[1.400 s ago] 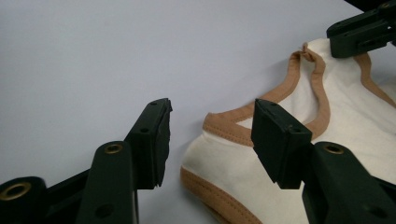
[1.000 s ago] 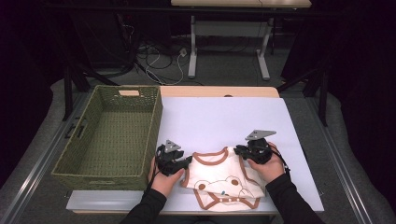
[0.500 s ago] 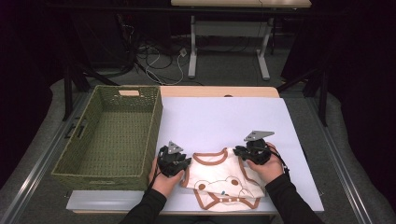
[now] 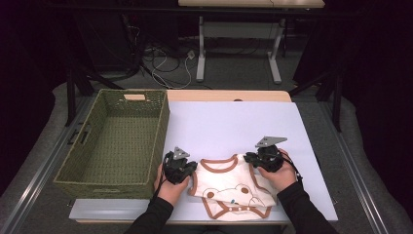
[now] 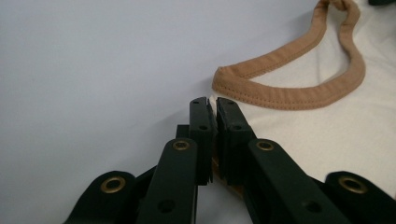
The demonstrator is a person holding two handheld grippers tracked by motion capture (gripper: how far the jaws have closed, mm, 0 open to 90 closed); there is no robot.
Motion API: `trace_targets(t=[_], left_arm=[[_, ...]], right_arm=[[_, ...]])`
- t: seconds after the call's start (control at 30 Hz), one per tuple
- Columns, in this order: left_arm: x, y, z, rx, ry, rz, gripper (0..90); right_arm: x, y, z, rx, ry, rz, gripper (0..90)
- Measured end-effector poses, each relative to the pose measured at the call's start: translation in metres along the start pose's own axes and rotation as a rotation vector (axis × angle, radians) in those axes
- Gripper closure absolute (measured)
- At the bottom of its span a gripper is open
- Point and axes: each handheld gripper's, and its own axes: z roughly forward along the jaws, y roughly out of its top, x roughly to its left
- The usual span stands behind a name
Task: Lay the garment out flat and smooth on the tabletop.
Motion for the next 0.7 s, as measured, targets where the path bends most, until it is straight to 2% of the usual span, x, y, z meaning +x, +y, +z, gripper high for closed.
trace_targets(t=[0.13, 0.4, 0.53, 0.7], left_arm=[[0.0, 0.007, -0.007, -0.032, -0.001, -0.003, 85.6], [-0.001, 0.019, -0.01, -0.056, -0.01, -0.018, 85.5], [-0.002, 0.031, -0.011, -0.07, -0.021, -0.031, 85.1], [-0.005, 0.046, -0.007, -0.088, -0.018, -0.022, 85.2]], right_arm=[[-0.002, 0.001, -0.006, -0.016, 0.001, 0.003, 78.9], [-0.004, 0.008, -0.021, -0.053, -0.022, 0.0, 78.9], [-0.008, 0.012, -0.028, -0.065, -0.023, 0.008, 79.0], [-0.014, 0.017, -0.032, -0.064, -0.038, 0.004, 79.0]])
